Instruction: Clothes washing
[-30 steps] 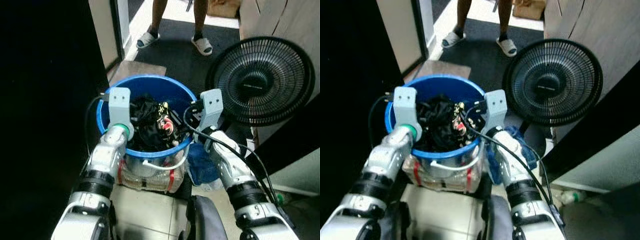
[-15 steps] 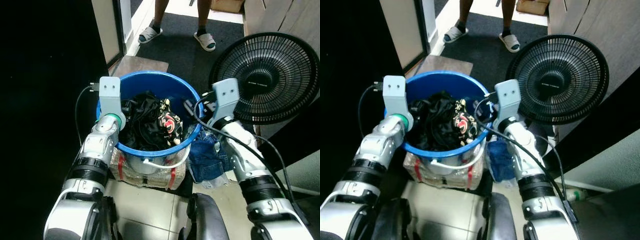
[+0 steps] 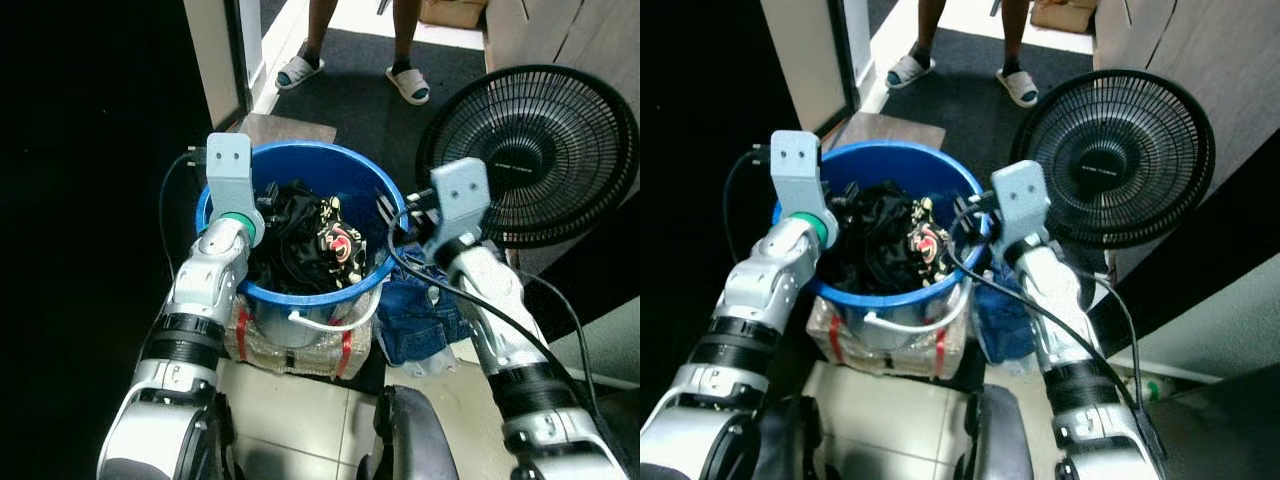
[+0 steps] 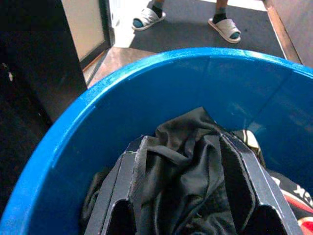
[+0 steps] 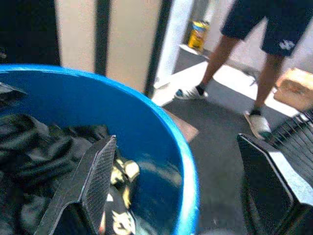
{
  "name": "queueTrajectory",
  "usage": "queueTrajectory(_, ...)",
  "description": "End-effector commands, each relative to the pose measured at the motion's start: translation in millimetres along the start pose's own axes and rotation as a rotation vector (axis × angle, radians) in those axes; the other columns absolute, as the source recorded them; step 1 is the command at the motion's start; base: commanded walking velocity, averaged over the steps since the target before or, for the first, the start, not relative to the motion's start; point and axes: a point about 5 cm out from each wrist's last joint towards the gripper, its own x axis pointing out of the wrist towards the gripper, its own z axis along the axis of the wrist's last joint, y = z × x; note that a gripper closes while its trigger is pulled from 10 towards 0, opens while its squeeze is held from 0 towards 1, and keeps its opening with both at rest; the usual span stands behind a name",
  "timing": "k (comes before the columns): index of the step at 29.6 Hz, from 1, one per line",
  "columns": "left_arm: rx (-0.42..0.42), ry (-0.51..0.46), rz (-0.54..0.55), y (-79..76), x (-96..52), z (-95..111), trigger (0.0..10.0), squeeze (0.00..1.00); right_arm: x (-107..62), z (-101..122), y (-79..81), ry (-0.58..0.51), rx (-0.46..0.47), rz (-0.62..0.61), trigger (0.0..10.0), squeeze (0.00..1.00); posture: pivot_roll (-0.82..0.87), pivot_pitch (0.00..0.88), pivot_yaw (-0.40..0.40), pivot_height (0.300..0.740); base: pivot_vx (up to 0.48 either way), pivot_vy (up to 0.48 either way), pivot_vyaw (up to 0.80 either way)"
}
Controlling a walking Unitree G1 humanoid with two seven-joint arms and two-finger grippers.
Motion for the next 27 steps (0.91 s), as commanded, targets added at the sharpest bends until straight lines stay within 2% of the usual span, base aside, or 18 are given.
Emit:
queueTrajectory(1,0.002,0.008,-0.009,-2.4,0.6,-2,10.0,0.0,6.2,1,8.6,0.009,-0.02,0.055,10.0,0.0,0.01,0.229,0.024,0.565,0.0,0.0,0.0)
queueTrajectory(2,0.002,0.008,-0.009,-2.4,0.6,-2,10.0,0.0,6.2,1,8.6,0.009,-0.02,0.055,10.0,0.0,0.01,0.229,0.024,0.565,0.0,0.0,0.0)
queueTrajectory(5,-0.005,0.007,-0.003,-1.9,-2.8,-2,10.0,0.0,25.3,7,25.6,0.041,0.003,0.182,10.0,0.0,0.02,0.234,-0.004,0.565,0.0,0.0,0.0)
queueTrajectory(7,-0.007,0.007,0.001,-1.0,-4.1,-3,10.0,0.0,29.6,7,30.9,0.054,0.017,0.213,10.0,0.0,0.02,0.235,-0.007,0.565,0.0,0.0,0.0)
queueTrajectory(9,-0.007,0.007,0.001,-1.0,-4.1,-3,10.0,0.0,29.6,7,30.9,0.054,0.017,0.213,10.0,0.0,0.02,0.235,-0.007,0.565,0.0,0.0,0.0)
queueTrajectory(10,-0.01,0.009,0.008,0.7,-5.9,-4,10.0,0.0,32.9,4,39.4,0.089,0.046,0.264,10.0,0.0,0.04,0.242,-0.018,0.565,0.0,0.0,0.0)
queueTrajectory(12,-0.01,0.009,0.008,0.7,-5.9,-4,10.0,0.0,32.9,4,39.4,0.089,0.046,0.264,10.0,0.0,0.04,0.242,-0.018,0.565,0.0,0.0,0.0)
queueTrajectory(13,-0.012,0.016,0.023,3.9,-9.2,-8,10.0,0.0,32.6,-10,55.2,0.199,0.057,0.362,10.0,0.0,0.06,0.255,-0.041,0.565,0.0,0.0,0.0)
queueTrajectory(15,-0.012,0.016,0.023,3.9,-9.2,-8,10.0,0.0,32.6,-10,55.2,0.199,0.057,0.362,10.0,0.0,0.06,0.255,-0.041,0.565,0.0,0.0,0.0)
queueTrajectory(16,-0.012,0.025,0.037,6.7,-12.7,-12,10.0,0.0,28.6,-22,66.1,0.301,0.065,0.443,10.0,0.0,0.05,0.262,-0.057,0.565,0.0,0.0,0.0)
queueTrajectory(17,-0.012,0.025,0.037,6.7,-12.7,-12,10.0,0.0,28.6,-22,66.1,0.301,0.065,0.443,10.0,0.0,0.05,0.262,-0.057,0.565,0.0,0.0,0.0)
queueTrajectory(18,-0.015,0.034,0.052,9.9,-15.6,-16,10.0,0.0,21.2,-37,71.2,0.41,0.096,0.506,10.0,0.0,0.05,0.268,-0.061,0.565,0.0,0.0,0.0)
queueTrajectory(19,-0.015,0.034,0.052,9.9,-15.6,-16,10.0,0.0,21.2,-37,71.2,0.41,0.096,0.506,10.0,0.0,0.05,0.268,-0.061,0.565,0.0,0.0,0.0)
queueTrajectory(20,-0.018,0.04,0.06,11.1,-17.5,-18,10.0,0.0,9.9,-53,73.8,0.517,0.159,0.548,10.0,0.0,0.04,0.278,-0.06,0.565,0.0,0.0,0.0)
queueTrajectory(21,-0.018,0.04,0.06,11.1,-17.5,-18,10.0,0.0,9.9,-53,73.8,0.517,0.159,0.548,10.0,0.0,0.04,0.278,-0.06,0.565,0.0,0.0,0.0)
queueTrajectory(23,-0.021,0.047,0.061,10.5,-18.2,-21,10.0,0.0,-6.5,-74,77.0,0.632,0.253,0.596,10.0,0.0,0.04,0.284,-0.056,0.565,0.0,0.0,0.0)
queueTrajectory(27,-0.022,0.05,0.056,8.9,-18.0,-21,10.0,0.0,-12.7,-80,80.4,0.668,0.271,0.616,10.0,0.0,0.04,0.288,-0.055,0.565,0.0,0.0,0.0)
